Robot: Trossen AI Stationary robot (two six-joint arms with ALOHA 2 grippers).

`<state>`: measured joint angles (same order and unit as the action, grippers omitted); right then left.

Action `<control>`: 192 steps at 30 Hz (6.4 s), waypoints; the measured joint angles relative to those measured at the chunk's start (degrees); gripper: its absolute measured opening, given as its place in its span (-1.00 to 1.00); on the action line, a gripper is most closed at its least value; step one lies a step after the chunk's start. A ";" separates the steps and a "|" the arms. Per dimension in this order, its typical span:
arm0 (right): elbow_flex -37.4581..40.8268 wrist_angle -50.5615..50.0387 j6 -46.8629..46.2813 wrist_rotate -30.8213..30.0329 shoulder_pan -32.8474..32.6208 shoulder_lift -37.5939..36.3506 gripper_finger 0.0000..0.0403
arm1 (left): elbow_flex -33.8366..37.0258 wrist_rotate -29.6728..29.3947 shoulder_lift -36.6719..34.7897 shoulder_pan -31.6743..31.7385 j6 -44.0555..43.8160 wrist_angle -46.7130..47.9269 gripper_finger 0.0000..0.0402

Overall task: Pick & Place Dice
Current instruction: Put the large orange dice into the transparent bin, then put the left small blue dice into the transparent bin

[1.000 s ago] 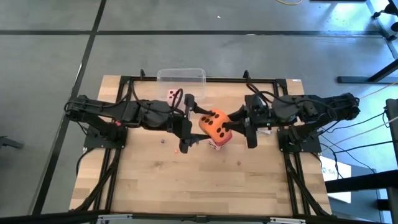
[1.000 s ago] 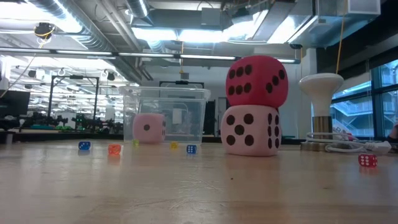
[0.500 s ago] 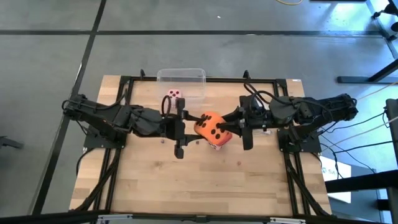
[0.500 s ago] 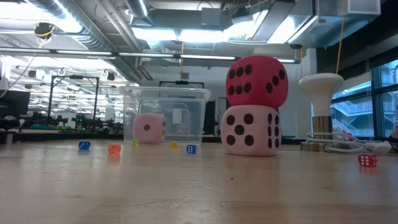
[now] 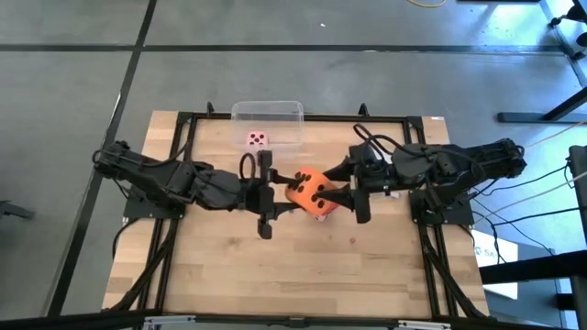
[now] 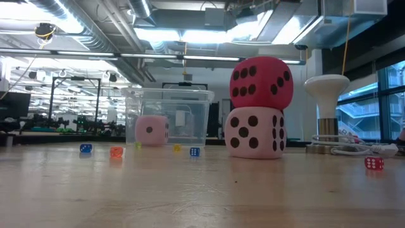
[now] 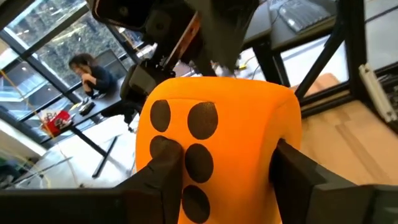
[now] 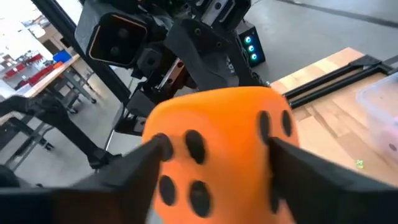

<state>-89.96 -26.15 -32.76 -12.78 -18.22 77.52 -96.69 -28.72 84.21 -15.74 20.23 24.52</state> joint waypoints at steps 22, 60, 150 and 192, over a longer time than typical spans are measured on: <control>0.01 -1.07 -13.37 -22.08 -0.18 0.04 0.51 | 0.11 -12.70 -10.85 0.10 -10.73 17.68 -0.37; -0.01 -8.63 -7.31 -27.29 -9.88 -1.53 0.51 | 8.20 22.92 14.68 50.79 1.90 18.18 -0.56; -0.04 -13.41 -7.08 -27.29 -13.14 -1.39 0.51 | -13.80 38.14 2.22 37.38 -15.51 52.47 0.01; -0.01 -14.63 -2.80 -27.29 -12.61 -3.39 0.51 | 70.85 1.30 -27.94 -6.30 -59.86 1.67 0.10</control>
<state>-89.97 -40.79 -35.56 -40.07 -30.83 74.13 -25.84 -27.42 56.27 -22.04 -39.63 26.18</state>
